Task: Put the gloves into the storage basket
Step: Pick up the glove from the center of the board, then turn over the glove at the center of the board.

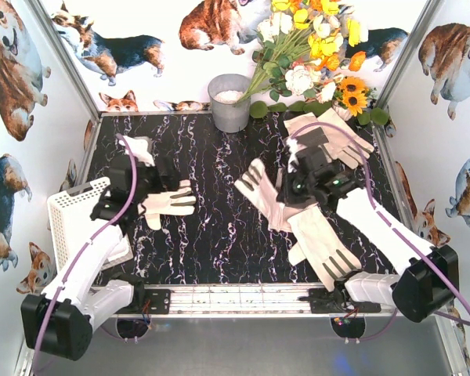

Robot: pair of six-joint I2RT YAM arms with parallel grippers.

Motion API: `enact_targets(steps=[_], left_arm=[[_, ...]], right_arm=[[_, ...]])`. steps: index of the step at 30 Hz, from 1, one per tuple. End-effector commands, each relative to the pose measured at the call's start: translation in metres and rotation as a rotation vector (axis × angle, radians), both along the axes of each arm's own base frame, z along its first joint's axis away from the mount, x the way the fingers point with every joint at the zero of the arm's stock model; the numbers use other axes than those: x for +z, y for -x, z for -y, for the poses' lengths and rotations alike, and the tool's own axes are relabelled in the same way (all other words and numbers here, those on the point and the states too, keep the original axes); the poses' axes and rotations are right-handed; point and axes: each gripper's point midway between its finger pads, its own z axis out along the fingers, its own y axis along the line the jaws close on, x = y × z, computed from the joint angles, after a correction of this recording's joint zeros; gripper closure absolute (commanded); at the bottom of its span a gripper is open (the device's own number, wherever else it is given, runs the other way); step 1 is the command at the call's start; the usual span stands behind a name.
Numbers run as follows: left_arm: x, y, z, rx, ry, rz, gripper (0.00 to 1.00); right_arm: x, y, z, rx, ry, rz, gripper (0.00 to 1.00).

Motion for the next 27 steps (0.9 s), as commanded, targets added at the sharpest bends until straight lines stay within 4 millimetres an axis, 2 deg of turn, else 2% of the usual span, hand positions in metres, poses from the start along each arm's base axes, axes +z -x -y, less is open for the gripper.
enact_targets(steps=[1, 6, 12, 15, 20, 27], left_arm=[[-0.019, 0.013, 0.049, -0.081, 0.156, -0.081, 0.00], [-0.027, 0.031, 0.121, -0.180, 0.364, -0.140, 0.00], [-0.028, 0.040, 0.168, -0.231, 0.488, -0.179, 0.01], [-0.033, 0.044, 0.182, -0.251, 0.507, -0.201, 0.00], [-0.049, 0.044, 0.194, -0.254, 0.514, -0.250, 0.02], [-0.059, 0.037, 0.208, -0.263, 0.551, -0.266, 0.13]], right_arm=[[0.003, 0.002, -0.022, 0.111, 0.006, 0.089, 1.00], [-0.001, 0.008, -0.050, 0.163, -0.069, 0.107, 1.00], [-0.009, 0.019, -0.082, 0.211, -0.170, 0.100, 1.00], [-0.015, 0.025, -0.091, 0.233, -0.176, 0.095, 1.00], [-0.020, 0.032, -0.102, 0.257, -0.192, 0.091, 1.00], [-0.025, 0.041, -0.121, 0.292, -0.243, 0.062, 1.00]])
